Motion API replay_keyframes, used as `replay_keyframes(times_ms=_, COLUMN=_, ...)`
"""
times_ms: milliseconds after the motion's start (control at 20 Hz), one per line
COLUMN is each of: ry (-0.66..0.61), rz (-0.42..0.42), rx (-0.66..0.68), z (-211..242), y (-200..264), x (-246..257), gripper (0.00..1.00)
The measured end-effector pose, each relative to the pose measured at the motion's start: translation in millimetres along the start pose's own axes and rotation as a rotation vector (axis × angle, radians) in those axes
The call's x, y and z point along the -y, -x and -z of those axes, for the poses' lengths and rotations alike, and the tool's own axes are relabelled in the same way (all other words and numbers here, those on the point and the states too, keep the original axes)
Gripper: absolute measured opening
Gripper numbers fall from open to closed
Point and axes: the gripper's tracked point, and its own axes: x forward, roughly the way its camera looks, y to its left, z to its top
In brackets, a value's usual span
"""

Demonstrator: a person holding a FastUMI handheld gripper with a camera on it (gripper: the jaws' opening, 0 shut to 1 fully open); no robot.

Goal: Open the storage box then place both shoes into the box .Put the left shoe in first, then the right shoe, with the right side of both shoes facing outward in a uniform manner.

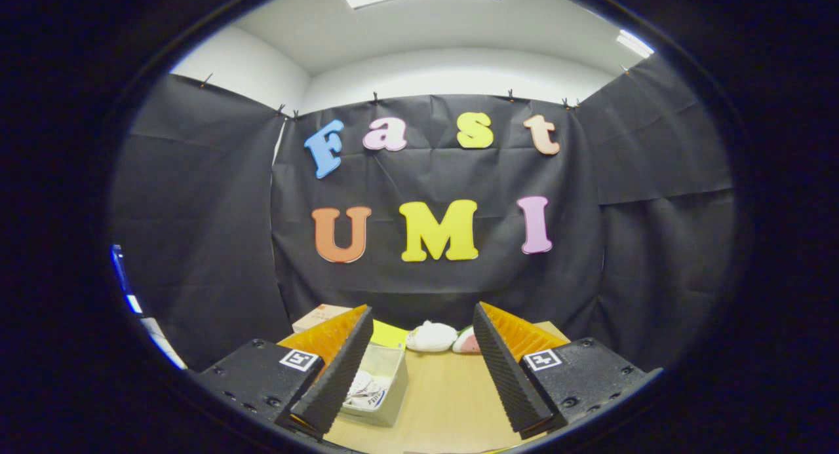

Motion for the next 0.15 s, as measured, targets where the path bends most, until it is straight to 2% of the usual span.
replay_keyframes(times_ms=150, ry=0.006, rz=0.030, rx=0.024, z=-11.0, y=6.4, x=10.4, gripper=0.98)
